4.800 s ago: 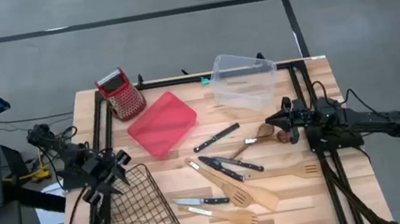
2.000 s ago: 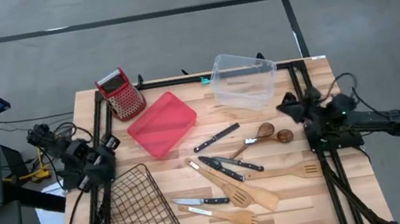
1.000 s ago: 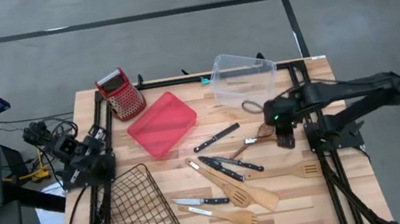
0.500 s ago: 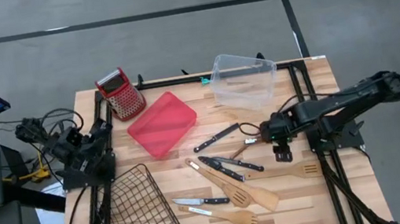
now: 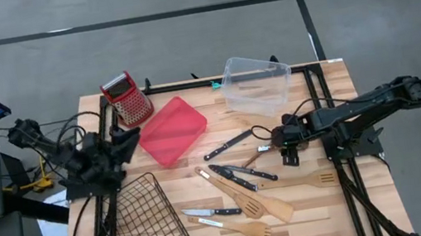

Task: Pick & Place Kitchen Items
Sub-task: Put the wooden serving spoon into the transparent bin

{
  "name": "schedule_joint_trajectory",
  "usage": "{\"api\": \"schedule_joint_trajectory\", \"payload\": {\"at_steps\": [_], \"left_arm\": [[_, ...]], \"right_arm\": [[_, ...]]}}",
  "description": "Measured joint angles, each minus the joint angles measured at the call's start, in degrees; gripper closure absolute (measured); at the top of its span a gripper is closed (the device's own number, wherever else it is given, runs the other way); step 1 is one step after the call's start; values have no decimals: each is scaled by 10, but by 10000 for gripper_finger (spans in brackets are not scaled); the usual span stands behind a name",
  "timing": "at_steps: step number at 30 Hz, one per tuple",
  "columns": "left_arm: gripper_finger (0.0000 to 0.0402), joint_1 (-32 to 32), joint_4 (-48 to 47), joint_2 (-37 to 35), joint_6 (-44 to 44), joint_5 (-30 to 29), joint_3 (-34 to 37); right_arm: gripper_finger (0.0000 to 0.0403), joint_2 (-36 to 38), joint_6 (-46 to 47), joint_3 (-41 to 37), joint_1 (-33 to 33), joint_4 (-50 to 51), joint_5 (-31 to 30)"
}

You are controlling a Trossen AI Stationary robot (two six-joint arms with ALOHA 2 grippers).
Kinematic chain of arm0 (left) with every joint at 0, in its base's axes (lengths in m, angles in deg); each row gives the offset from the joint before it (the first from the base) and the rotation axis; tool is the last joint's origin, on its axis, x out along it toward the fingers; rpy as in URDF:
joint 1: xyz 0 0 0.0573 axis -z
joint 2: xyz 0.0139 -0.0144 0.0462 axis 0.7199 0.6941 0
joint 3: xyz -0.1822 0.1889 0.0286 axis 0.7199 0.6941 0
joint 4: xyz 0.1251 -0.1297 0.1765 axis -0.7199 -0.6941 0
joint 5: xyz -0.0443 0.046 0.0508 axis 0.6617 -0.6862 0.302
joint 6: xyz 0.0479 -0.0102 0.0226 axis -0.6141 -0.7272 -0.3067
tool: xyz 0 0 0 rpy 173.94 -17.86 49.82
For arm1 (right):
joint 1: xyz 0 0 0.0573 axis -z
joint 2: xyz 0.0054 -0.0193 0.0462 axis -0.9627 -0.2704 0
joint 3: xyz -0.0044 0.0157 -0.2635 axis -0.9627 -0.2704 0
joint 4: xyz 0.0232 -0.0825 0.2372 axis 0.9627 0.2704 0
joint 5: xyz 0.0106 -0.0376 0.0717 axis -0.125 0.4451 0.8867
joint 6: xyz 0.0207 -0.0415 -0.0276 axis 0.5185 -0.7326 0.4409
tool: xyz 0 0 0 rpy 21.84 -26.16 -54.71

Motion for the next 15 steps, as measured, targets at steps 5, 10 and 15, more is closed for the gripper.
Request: {"api": "schedule_joint_trajectory", "payload": {"at_steps": [5, 10, 15], "left_arm": [[284, 0, 0, 16, 2, -21, 0], [284, 1, 1, 13, 4, -41, 0], [284, 1, 0, 13, 3, -41, 0]], "right_arm": [[187, 0, 0, 0, 3, 0, 0], [187, -18, 4, 0, 3, 0, 0], [188, -71, 6, 4, 3, -9, 0]]}}
